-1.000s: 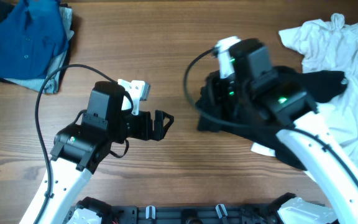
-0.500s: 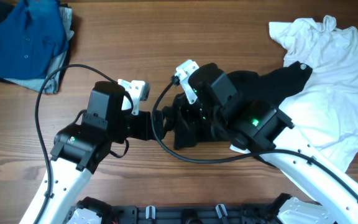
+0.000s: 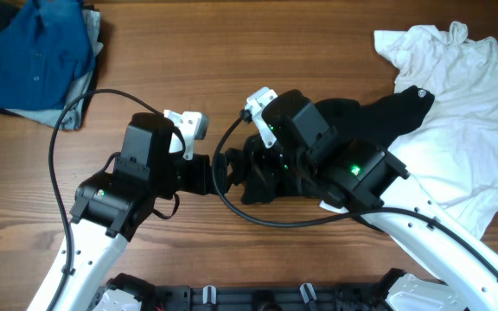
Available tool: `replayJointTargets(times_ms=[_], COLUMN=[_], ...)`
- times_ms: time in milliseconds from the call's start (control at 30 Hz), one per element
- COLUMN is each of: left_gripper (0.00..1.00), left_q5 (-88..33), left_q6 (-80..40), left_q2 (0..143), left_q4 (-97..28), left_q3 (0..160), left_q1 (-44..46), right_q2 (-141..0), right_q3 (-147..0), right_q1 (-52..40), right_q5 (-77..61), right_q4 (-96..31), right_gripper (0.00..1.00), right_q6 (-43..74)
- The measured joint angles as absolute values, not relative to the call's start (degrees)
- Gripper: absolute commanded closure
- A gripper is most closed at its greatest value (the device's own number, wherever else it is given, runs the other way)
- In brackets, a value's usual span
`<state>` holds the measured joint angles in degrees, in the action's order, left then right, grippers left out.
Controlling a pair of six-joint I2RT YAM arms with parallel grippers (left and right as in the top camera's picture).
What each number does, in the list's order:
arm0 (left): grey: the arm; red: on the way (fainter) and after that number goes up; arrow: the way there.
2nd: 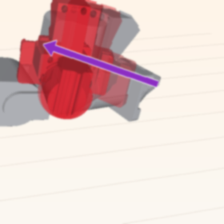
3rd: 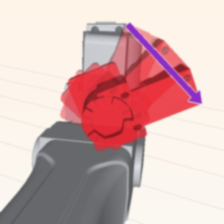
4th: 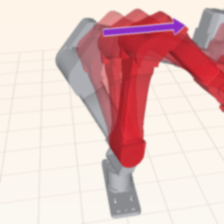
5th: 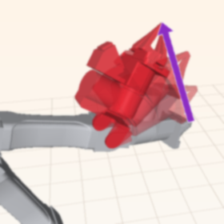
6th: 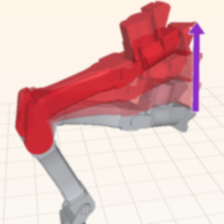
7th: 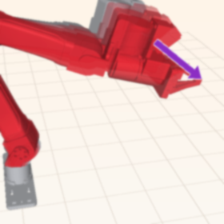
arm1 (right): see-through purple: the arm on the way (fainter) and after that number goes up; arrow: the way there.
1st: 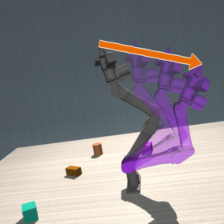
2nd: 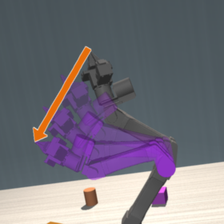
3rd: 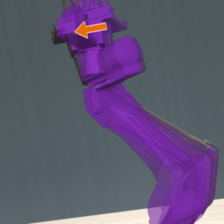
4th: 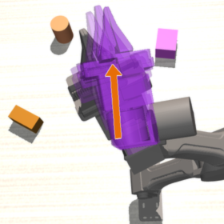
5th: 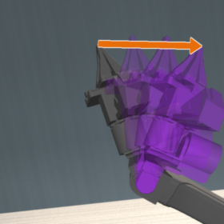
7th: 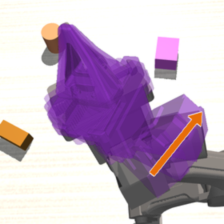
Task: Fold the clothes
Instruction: 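Drag the black garment leftward with the right gripper toward the left gripper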
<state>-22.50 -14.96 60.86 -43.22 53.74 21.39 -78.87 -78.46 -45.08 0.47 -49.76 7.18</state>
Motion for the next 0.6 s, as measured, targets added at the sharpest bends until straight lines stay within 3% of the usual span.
replayJointTargets(times_ms=[333,467,500,567,600], left_gripper=[0.00,0.00,0.00,0.00,0.00], left_q5=[-22.17,-19.84,-19.42,-18.68,-18.55], left_q6=[-14.96,-15.14,-15.16,-15.20,-15.20], left_q2=[60.86,60.86,60.88,61.12,61.30], left_q4=[-43.24,-43.81,-43.92,-44.12,-44.14], left_q3=[53.74,53.74,53.74,53.74,53.74], left_q1=[21.39,21.39,21.39,21.39,21.39], right_q2=[-78.98,-79.31,-79.31,-79.31,-79.31], right_q3=[-78.46,-78.46,-78.46,-78.48,-78.48], right_q1=[-49.32,-48.75,-48.62,-48.40,-48.31], right_q5=[0.47,0.47,0.47,0.75,1.21], right_q4=[-49.52,-47.94,-47.66,-47.46,-47.48], right_gripper=[0.94,0.78,0.69,0.66,0.51], right_q6=[7.25,8.16,8.43,9.34,10.15])
